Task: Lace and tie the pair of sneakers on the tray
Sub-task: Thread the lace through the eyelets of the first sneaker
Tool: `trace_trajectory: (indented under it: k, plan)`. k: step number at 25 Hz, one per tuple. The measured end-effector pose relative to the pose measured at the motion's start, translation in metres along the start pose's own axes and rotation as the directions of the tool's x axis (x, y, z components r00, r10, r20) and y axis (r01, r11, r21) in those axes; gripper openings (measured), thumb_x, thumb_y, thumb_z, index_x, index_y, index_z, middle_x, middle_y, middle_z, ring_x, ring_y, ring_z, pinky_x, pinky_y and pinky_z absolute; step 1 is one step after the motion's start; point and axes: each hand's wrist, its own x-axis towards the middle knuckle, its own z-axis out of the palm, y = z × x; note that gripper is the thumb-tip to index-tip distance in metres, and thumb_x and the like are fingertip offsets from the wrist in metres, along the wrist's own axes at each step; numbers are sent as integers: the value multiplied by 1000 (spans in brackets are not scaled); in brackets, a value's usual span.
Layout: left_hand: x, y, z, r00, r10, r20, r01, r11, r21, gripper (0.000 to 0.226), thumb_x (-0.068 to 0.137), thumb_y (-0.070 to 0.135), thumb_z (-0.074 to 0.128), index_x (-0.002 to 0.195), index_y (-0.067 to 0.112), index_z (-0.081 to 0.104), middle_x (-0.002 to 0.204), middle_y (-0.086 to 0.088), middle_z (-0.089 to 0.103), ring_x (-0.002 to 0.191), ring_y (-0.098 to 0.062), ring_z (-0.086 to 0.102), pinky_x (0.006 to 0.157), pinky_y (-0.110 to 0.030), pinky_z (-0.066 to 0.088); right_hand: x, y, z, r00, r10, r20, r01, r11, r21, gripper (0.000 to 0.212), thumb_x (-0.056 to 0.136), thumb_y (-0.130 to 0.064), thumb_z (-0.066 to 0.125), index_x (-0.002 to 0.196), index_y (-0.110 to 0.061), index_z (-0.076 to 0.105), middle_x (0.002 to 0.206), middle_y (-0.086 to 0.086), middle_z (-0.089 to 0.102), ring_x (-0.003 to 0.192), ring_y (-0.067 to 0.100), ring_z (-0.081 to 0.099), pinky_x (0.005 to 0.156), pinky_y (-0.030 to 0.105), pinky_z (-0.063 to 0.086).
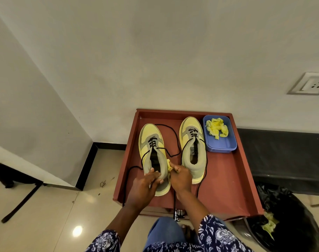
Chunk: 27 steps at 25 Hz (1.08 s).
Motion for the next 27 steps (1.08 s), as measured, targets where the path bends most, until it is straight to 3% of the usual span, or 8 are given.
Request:
trace_trajectory:
  k: [3,11,18,22,24,27]
  plan:
    - [-1,-3,1,1000,-10,-8,10,1000,-1,70,85,65,34,107,8,69,112,-9,68,103,-17,65,84,-13,46,-10,14,3,999,52,16,-52,998,-20,33,85,5,51,114,-4,64,113,11,68,103,22,62,88,27,47]
    - [-2,-8,8,999,-12,-48,12,1000,-8,49,84,44,46,108,8,69,113,-10,68,101,-14,66,82,-11,48,-41,34,18,976,210,-57,-209,977,32,23,87,0,51,102,-2,69,98,14,70,80,20,58,75,29,46]
    - [-3,-12,11,996,4,-89,-7,999,-32,46,85,42,48,107,8,69,112,-9,68,106,-9,63,79,-21,55,-32,25,15,942,330,-65,-317,935,157,29,88,-1,50,110,-8,67,102,10,69,89,21,60,75,26,45]
    - [-5,-16,8,996,1,-93,-5,999,-41,46,84,46,50,105,10,70,109,-5,70,108,-4,61,81,-16,54,-15,17,15,949,315,-31,-307,940,151,33,84,4,48,106,-8,69,100,5,69,91,20,61,82,30,48]
    - [-6,-19,5,996,-10,-84,6,999,-53,51,84,53,50,106,11,70,108,-4,70,111,0,57,84,-10,51,-8,12,16,948,317,3,-314,938,146,36,81,6,47,103,-8,71,95,6,70,80,18,60,75,32,50]
    - [-8,-23,-1,997,-28,-75,21,996,-91,47,82,46,53,106,10,70,107,-4,71,115,9,48,86,-4,46,2,2,16,942,335,32,-336,930,148,34,80,6,46,100,-8,70,86,6,65,65,15,53,59,25,45]
